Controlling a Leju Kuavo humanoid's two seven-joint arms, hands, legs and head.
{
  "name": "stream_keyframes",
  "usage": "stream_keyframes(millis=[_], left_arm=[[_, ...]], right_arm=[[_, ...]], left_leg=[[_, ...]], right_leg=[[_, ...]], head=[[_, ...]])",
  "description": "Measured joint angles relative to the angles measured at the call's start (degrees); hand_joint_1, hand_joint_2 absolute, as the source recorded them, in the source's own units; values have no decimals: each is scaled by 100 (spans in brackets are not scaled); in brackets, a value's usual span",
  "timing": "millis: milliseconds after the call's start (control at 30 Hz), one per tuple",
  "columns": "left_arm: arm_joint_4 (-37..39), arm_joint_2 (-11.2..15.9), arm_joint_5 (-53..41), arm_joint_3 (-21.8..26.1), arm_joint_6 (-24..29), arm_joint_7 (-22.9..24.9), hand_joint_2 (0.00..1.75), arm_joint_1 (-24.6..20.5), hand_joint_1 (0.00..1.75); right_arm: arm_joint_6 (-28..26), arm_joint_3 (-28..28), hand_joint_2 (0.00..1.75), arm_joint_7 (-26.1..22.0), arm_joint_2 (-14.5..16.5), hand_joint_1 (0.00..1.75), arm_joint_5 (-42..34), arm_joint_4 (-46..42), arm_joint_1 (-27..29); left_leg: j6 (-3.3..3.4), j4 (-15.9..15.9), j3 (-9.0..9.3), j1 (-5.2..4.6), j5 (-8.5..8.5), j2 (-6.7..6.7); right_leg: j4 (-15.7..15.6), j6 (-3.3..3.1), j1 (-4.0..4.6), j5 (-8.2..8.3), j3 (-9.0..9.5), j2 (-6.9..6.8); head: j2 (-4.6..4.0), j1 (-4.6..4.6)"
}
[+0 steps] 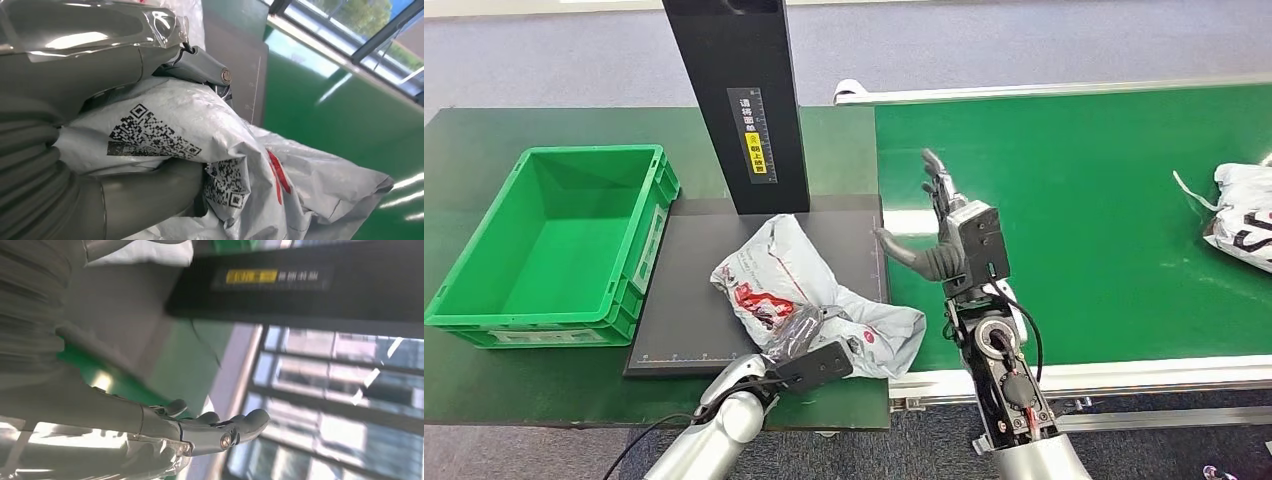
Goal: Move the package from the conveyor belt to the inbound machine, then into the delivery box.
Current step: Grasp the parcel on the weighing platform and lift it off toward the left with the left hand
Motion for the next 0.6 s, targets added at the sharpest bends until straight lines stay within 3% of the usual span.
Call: stream_keyframes(millis=[133, 267, 467, 600], left_arm=[[-75, -13, 56, 20, 548, -244, 175, 33, 175], [-254, -22, 147, 90, 989, -461, 175, 76, 175], [-985, -45, 687, 251, 2567, -1441, 175, 277, 175], [-1357, -44, 767, 275, 2683, -1510, 175, 382, 175]], right_arm=[[325, -99, 175, 266, 42, 0, -785, 172, 0], [406, -144, 175, 384, 49, 0, -1102, 294, 0], [401, -135, 175, 649, 51, 0, -1829, 504, -14], [401, -117, 175, 658, 51, 0, -1932, 630, -33]], left_leg=[[0, 0, -1, 0, 0, 0], [0, 0, -3, 0, 0, 0], [0, 0, -5, 0, 0, -2], [0, 0, -5, 0, 0, -3]], right_leg=[[0, 0, 0, 0, -1, 0], [0, 0, 0, 0, -1, 0], [0, 0, 0, 0, -1, -1], [0, 0, 0, 0, -1, -1]], head=[[0, 1], [-1, 0], [-1, 0], [-1, 1]])
